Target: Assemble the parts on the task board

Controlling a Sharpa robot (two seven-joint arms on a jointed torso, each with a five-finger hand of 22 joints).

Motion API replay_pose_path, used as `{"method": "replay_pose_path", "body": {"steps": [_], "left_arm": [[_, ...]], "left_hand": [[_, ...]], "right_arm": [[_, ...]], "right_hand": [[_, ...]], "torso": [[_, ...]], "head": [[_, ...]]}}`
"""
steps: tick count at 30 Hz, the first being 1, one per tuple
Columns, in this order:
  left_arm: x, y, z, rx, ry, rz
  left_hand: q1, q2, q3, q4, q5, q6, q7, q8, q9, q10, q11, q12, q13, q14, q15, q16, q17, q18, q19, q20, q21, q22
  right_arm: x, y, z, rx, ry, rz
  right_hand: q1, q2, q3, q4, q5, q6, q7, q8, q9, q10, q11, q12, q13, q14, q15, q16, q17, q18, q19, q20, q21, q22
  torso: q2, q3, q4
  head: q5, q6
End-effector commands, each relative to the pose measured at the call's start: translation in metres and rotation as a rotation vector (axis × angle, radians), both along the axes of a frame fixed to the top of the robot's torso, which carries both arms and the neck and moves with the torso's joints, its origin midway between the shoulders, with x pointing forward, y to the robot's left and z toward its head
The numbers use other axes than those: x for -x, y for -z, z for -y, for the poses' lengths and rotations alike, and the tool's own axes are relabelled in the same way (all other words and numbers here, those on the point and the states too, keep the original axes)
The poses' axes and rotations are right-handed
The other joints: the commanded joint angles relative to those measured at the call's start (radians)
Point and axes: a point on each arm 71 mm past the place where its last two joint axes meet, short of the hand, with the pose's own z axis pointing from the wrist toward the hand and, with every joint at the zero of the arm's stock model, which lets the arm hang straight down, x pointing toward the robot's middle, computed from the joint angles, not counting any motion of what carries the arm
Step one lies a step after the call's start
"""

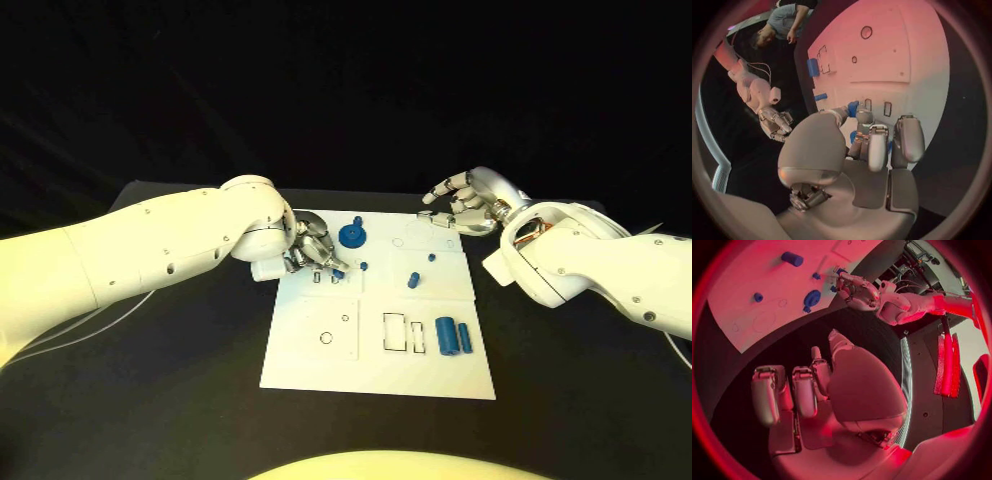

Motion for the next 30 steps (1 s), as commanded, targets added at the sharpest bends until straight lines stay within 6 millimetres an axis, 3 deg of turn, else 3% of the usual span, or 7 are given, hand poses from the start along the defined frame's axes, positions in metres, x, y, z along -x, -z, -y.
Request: {"method": "replay_pose_path", "body": {"steps": [1, 7, 14, 30], "left_arm": [[0.0008, -0.0014, 0.0001, 0.024, -0.017, 0.003], [-0.0006, -0.0021, -0.0017, -0.016, -0.010, 0.043], [-0.0006, -0.0003, 0.0003, -0.048, 0.003, 0.065], [-0.0002, 0.0010, 0.0019, -0.065, 0.011, 0.077]], "left_hand": [[0.001, -0.006, 0.081, -0.074, 0.004, 0.001, -0.007, 0.004, 0.076, 0.007, 0.003, 0.006, 0.001, 0.089, -0.009, 0.007, 0.230, -0.019, 0.001, -0.006, 0.003, 0.001], [-0.005, -0.011, 0.088, -0.074, 0.004, 0.002, -0.007, 0.006, 0.081, 0.010, 0.003, 0.008, 0.004, 0.090, -0.009, 0.008, 0.232, -0.020, 0.004, -0.006, 0.004, 0.004], [-0.010, -0.015, 0.101, -0.077, 0.004, 0.004, -0.009, 0.007, 0.087, 0.015, 0.001, 0.012, 0.008, 0.092, -0.010, 0.010, 0.234, -0.020, 0.006, -0.007, 0.006, 0.007], [-0.017, -0.028, 0.146, -0.096, 0.004, 0.005, -0.011, 0.008, 0.103, 0.023, -0.001, 0.018, 0.015, 0.094, -0.013, 0.012, 0.239, -0.021, 0.010, -0.010, 0.007, 0.013]], "right_arm": [[0.0003, 0.0007, 0.0001, 0.007, -0.010, -0.005], [0.0006, 0.0007, 0.0006, 0.007, -0.009, -0.005], [0.0007, 0.0006, 0.0009, 0.007, -0.008, -0.006], [0.0011, 0.0006, 0.0008, 0.008, -0.009, -0.006]], "right_hand": [[-0.002, 0.005, 0.006, 0.000, 0.004, -0.006, 0.001, 0.003, 0.002, 0.001, -0.002, -0.001, 0.068, 0.090, -0.007, -0.005, 0.193, 0.012, 0.073, -0.006, -0.004, 0.215], [-0.002, 0.005, 0.006, 0.000, 0.004, -0.006, 0.001, 0.003, 0.002, 0.001, -0.002, -0.001, 0.068, 0.090, -0.007, -0.005, 0.193, 0.012, 0.073, -0.006, -0.004, 0.215], [-0.003, 0.005, 0.007, -0.001, 0.004, -0.008, 0.001, 0.006, 0.002, 0.002, -0.001, 0.000, 0.068, 0.090, -0.007, -0.006, 0.192, 0.012, 0.073, -0.006, -0.005, 0.215], [-0.003, 0.005, 0.007, -0.001, 0.004, -0.008, 0.001, 0.006, 0.002, 0.002, -0.001, 0.000, 0.068, 0.090, -0.007, -0.006, 0.192, 0.012, 0.073, -0.006, -0.005, 0.215]], "torso": [[0.000, -0.0007, 0.0009], [0.000, -0.0011, 0.0023], [0.001, -0.0023, -0.0011], [0.002, -0.0013, -0.0020]], "head": [[0.000, -0.003], [0.002, -0.006], [0.006, -0.010], [0.010, -0.015]]}}
